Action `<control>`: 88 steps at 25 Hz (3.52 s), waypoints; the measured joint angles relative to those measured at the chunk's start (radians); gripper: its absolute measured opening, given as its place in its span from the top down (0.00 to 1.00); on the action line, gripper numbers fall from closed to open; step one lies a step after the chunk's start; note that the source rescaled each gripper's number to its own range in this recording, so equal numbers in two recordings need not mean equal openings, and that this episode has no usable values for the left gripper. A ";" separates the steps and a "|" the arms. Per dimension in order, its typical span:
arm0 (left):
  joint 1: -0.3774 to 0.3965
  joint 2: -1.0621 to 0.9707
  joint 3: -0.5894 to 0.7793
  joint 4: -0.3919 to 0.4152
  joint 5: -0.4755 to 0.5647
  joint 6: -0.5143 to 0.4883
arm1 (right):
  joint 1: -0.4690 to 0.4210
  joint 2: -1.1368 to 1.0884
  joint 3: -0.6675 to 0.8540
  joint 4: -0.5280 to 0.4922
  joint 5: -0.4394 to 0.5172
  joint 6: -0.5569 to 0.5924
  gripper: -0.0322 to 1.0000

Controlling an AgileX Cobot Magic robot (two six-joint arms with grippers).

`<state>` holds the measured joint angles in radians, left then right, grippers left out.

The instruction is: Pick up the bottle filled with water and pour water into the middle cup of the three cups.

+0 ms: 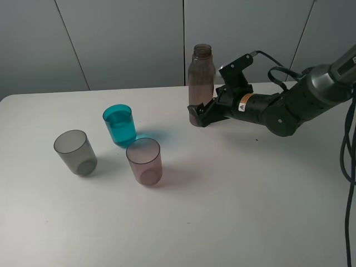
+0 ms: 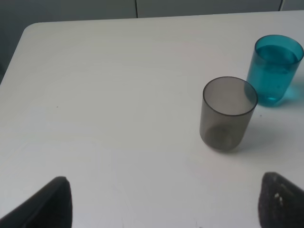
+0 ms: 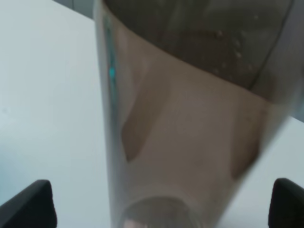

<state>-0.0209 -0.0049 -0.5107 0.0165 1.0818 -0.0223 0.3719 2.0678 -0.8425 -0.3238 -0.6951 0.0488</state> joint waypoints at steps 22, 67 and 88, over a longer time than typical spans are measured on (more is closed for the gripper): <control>0.000 0.000 0.000 0.000 0.000 0.000 | -0.023 -1.256 0.163 0.152 1.100 -0.006 0.10; 0.000 0.000 0.000 0.000 0.000 0.002 | -0.166 -2.069 0.330 0.290 1.793 0.018 0.10; 0.000 0.000 0.000 0.000 0.000 0.002 | -0.379 -2.069 0.330 0.334 1.792 -0.016 0.10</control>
<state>-0.0209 -0.0049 -0.5107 0.0165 1.0818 -0.0204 -0.0069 -0.0013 -0.5129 0.0098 1.0969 0.0323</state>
